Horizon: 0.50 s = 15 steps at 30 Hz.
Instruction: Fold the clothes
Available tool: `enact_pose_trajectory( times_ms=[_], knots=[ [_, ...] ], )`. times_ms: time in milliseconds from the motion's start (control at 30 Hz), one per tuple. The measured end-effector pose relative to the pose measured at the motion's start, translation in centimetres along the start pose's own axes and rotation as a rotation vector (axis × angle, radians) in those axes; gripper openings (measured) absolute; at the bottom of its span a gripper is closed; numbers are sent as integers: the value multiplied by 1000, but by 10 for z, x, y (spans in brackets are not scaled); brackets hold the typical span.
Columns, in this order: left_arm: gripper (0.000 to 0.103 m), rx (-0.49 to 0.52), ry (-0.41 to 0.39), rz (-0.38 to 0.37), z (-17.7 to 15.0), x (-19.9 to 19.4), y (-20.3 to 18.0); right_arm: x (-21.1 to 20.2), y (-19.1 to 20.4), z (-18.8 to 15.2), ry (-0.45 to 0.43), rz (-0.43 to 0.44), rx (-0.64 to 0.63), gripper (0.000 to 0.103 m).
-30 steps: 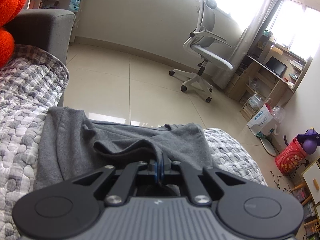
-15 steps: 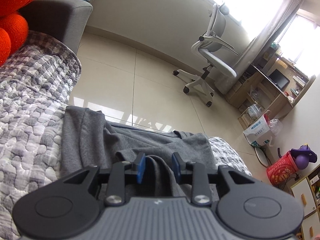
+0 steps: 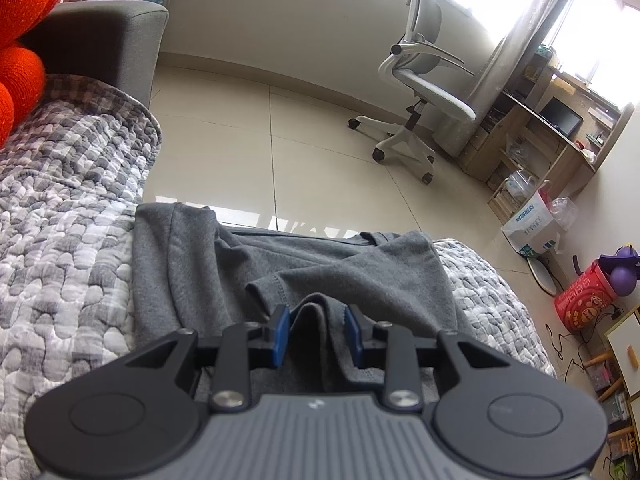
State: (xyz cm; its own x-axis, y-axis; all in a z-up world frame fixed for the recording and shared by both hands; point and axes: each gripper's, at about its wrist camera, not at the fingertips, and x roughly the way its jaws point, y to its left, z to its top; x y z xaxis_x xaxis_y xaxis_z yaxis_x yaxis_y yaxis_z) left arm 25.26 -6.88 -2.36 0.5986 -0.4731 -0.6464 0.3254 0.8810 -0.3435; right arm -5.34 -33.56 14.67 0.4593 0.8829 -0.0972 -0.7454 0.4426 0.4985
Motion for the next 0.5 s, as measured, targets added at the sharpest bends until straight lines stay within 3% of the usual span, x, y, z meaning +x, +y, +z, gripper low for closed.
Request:
enact_pose_trajectory(
  times_ms=[67,133,167,233,333,500],
  knots=[
    [31,7,2,4,-1,-2,-3,0,-8,-5,7,-93,58,66],
    [31,5,8,4,-3,-5,-5,11,-22,-21,91,-200,158,66],
    [32,1,10,2,-4,-6,-6,20,-25,-34,138,-195,208,66],
    [32,-7,12,-1,-8,-9,-9,36,-18,-62,217,-96,281,66],
    [33,-43,18,-8,-12,-14,-12,44,20,-81,266,-21,203,66],
    [33,-48,19,4,-16,-26,-20,19,57,-74,244,-56,132,66]
  ],
)
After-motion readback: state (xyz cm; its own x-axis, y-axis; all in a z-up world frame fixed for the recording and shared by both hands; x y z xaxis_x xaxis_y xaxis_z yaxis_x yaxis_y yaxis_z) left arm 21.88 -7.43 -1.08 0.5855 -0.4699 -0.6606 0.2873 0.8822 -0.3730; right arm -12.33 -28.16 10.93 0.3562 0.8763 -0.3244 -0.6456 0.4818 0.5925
